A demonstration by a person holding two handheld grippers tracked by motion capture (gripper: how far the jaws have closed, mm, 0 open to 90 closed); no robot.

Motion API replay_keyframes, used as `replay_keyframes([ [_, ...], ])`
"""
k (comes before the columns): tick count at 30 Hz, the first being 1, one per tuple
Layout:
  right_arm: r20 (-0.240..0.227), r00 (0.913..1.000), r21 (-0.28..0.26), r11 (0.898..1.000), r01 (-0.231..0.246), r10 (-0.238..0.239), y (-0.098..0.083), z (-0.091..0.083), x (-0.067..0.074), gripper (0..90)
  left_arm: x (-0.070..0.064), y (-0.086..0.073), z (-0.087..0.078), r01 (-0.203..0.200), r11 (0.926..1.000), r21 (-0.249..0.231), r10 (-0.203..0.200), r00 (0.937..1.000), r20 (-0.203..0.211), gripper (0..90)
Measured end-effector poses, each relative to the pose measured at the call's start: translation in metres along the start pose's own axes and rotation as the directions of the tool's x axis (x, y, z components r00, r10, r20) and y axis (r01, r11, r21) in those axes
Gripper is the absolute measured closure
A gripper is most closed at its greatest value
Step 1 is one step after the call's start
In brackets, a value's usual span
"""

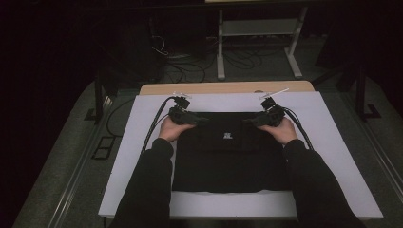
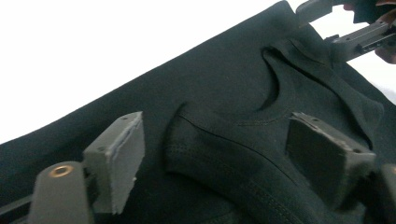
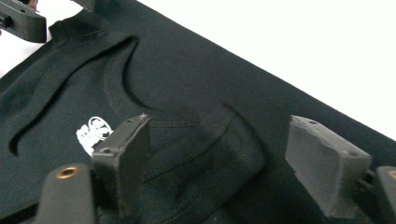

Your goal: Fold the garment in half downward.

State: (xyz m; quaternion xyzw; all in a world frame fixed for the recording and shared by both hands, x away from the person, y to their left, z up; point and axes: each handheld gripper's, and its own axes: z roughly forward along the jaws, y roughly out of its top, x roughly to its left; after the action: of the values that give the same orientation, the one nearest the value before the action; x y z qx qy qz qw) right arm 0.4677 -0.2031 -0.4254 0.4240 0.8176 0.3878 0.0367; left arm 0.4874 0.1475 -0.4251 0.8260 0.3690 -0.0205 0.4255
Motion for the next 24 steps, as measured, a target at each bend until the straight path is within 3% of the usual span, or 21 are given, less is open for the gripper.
replay_keyframes([
  [11,0.078,0.9966,0.012,1.000,-0.028,0.027,-0.002,0.005,-0.004,38.6,0.002,-0.005,0.014,0.002,0.9996,0.027,0.000,0.9972,-0.074,33.6],
  [15,0.098,0.9947,0.018,0.999,-0.033,0.031,-0.003,0.009,-0.003,43.3,0.004,-0.010,0.017,0.014,0.9999,0.007,-0.014,0.9975,-0.069,39.8],
  [19,0.126,0.9919,0.020,1.000,-0.020,0.018,-0.003,0.013,-0.002,45.2,0.004,-0.014,0.018,0.014,0.9999,0.005,-0.013,0.9986,-0.052,51.5],
  [24,0.136,0.9906,0.025,1.000,-0.017,0.014,-0.004,0.017,0.000,45.9,0.000,-0.015,0.019,-0.038,0.9990,0.024,0.039,0.9978,-0.053,68.6],
])
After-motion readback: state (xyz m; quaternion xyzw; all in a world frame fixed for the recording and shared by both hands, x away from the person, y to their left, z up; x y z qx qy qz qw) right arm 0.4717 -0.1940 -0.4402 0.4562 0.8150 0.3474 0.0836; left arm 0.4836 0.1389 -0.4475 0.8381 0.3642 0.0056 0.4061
